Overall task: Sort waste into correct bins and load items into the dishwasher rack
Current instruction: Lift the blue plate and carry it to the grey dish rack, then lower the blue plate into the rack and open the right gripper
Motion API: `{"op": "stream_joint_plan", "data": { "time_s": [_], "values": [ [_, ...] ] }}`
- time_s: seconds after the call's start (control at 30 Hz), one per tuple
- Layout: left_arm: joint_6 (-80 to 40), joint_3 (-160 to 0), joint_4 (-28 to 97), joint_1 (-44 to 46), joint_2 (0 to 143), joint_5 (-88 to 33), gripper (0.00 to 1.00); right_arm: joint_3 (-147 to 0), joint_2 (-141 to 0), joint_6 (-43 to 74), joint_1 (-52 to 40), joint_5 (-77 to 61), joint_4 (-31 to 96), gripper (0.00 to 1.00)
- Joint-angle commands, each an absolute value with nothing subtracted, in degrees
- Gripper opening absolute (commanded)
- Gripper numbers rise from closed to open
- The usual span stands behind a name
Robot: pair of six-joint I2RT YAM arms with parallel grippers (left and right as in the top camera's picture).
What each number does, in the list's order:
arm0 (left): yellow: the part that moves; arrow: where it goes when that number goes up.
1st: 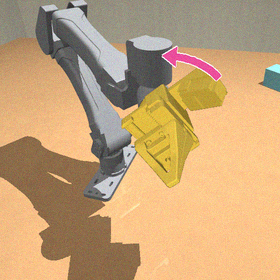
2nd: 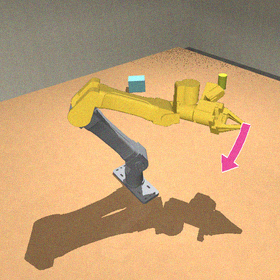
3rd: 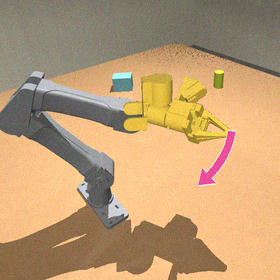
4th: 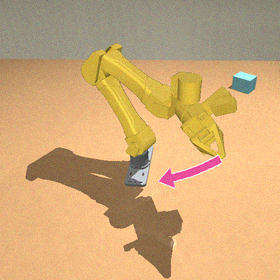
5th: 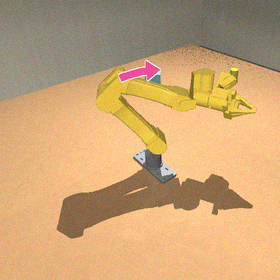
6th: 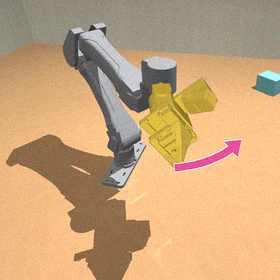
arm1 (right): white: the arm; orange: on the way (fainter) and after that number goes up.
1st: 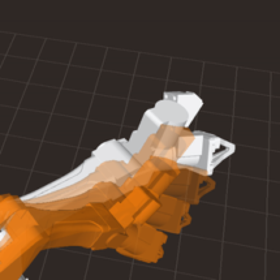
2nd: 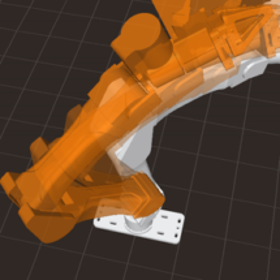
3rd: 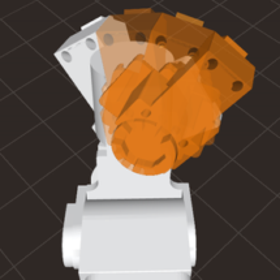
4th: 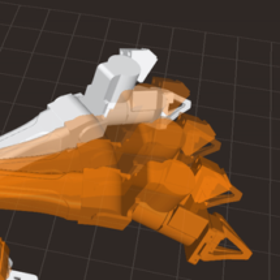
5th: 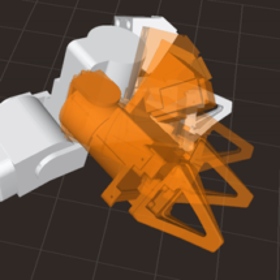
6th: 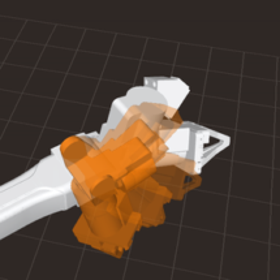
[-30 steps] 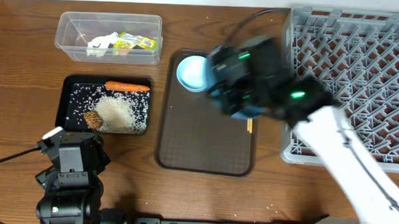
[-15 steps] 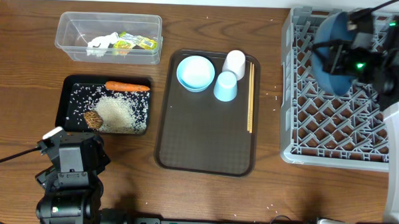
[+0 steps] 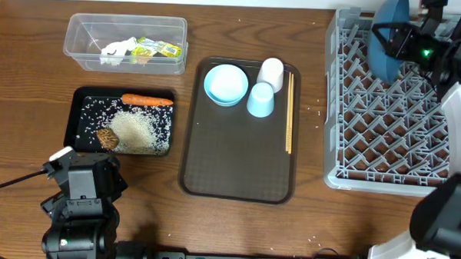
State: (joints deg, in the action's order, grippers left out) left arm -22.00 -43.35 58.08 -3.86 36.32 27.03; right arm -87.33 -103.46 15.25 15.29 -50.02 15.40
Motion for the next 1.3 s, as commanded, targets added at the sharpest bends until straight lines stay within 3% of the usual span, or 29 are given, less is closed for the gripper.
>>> {"op": "stream_joint_plan", "data": {
  "time_s": [0.0,0.57,1.27],
  "values": [
    [-21.23,-43.03,58.19,-3.79,36.34,27.92,0.98,-88.38,-104.49,22.02,16.67,-59.00,10.94,0.01],
    [-21.23,-43.03,58.19,-3.79,36.34,27.90,0.98,-87.31,-105.14,24.38,21.45,-55.94,11.77,0.01],
    [-21.23,-43.03,58.19,-3.79,36.34,27.92,0.98,-85.32,-108.55,25.47,18.92,-57.93,3.92,0.01]
  ]
}}
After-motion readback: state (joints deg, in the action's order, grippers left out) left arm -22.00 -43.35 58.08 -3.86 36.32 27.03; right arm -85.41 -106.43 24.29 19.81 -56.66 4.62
